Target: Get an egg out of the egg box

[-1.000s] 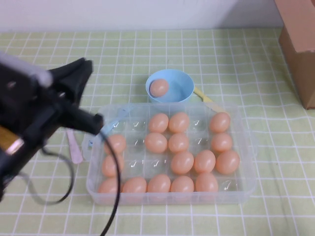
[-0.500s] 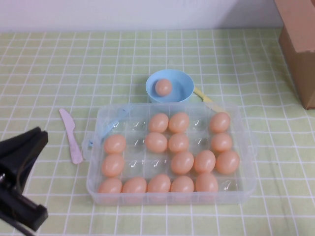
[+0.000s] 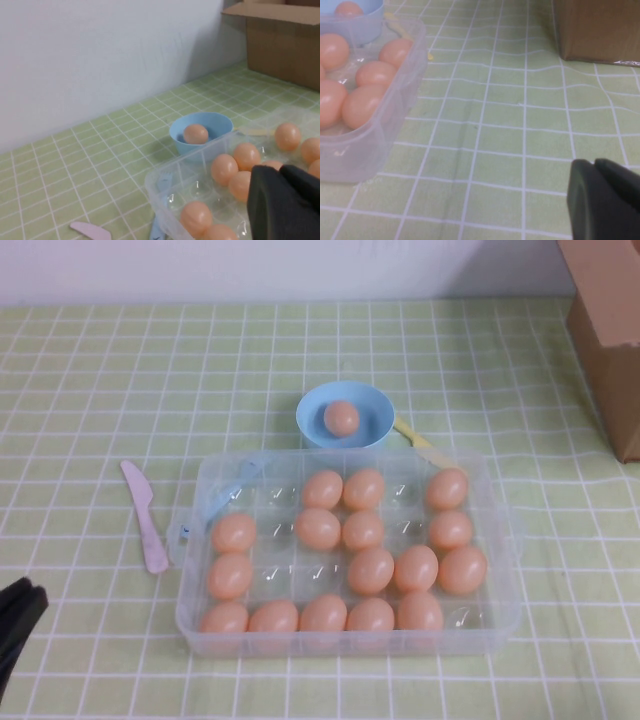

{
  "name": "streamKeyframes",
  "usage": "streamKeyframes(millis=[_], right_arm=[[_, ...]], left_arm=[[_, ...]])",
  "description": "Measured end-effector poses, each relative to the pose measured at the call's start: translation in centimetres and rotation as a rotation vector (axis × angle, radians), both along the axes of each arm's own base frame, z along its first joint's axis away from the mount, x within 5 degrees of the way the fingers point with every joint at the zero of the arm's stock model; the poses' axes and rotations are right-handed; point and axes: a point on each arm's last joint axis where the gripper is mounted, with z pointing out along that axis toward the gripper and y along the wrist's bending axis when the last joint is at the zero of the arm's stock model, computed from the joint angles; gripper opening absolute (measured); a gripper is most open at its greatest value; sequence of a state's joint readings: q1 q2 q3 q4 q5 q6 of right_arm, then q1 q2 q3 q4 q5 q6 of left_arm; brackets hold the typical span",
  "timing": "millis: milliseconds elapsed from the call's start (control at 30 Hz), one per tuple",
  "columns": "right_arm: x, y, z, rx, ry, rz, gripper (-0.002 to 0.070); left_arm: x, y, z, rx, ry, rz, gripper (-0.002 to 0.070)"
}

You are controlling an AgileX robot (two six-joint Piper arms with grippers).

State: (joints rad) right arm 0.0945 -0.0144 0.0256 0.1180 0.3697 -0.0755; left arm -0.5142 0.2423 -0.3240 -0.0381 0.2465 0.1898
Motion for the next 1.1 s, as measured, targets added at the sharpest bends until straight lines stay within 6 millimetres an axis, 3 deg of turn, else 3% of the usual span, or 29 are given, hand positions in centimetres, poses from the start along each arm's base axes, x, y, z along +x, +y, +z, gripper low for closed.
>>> streamKeyframes(millis=[200, 367, 633, 833, 1100], right_arm=[[0.0, 0.0, 0.0, 0.000, 0.000, 0.000, -0.0017], [0.0, 0.0, 0.0, 0.000, 0.000, 0.000, -0.0017], [0.0, 0.0, 0.0, 0.000, 0.000, 0.000, -0.0017], [0.0, 0.0, 0.0, 0.000, 0.000, 0.000, -0.0017], [0.0, 0.0, 0.0, 0.000, 0.000, 0.000, -0.0017]], left_arm=[[-0.5, 1.3, -5.0, -0.123, -0.017, 0.147, -0.0002], [-0.7, 2.2, -7.8, -0.166, 0.042, 0.295, -0.0002], [-0.5, 2.9, -9.9, -0.133, 0.125, 0.447, -0.0002], [-0.7, 3.0, -11.2, 0.000, 0.214, 0.445, -0.0002], [-0.7, 3.0, -11.3, 0.077, 0.207, 0.431, -0.0003]])
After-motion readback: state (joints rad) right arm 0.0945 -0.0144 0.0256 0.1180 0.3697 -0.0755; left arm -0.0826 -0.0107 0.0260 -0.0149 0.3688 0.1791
